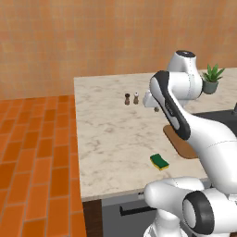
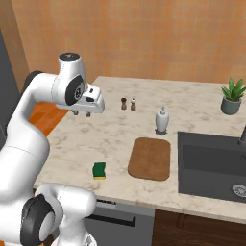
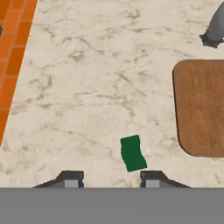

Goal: Pick up the sponge from the counter and clean the cutting board by briefly scrubbing or pressing down on the cutting board. Once finished, release the sponge.

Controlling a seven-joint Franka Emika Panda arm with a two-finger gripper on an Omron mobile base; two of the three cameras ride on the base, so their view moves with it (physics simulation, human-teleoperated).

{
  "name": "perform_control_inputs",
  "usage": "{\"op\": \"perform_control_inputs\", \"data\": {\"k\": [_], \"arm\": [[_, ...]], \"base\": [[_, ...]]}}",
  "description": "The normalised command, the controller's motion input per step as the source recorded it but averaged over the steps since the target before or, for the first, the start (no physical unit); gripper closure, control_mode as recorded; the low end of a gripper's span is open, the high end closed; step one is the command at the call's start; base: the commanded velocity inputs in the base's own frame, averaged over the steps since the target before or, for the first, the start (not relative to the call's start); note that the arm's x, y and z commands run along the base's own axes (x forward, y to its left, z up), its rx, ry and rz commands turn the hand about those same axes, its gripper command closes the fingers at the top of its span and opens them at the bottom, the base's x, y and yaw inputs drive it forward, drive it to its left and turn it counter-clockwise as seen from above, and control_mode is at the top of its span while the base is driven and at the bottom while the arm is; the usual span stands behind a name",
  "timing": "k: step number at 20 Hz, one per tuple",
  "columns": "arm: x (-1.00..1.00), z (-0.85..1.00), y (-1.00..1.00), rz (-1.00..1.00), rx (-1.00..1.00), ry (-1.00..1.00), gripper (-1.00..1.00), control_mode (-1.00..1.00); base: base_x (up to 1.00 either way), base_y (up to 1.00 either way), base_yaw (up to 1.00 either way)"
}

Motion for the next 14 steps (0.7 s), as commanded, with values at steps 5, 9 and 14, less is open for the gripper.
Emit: {"op": "perform_control_inputs", "data": {"k": [5,9,14], "arm": [[-0.36,-0.13,0.00,0.00,0.00,0.02,-1.00,-1.00],[-0.61,-0.39,0.00,0.00,-0.02,0.09,-1.00,-1.00],[-0.18,-0.77,-0.11,0.03,-0.01,0.08,-1.00,-1.00]], "base": [[0.00,0.00,0.00],[0.00,0.00,0.00],[0.00,0.00,0.00]]}}
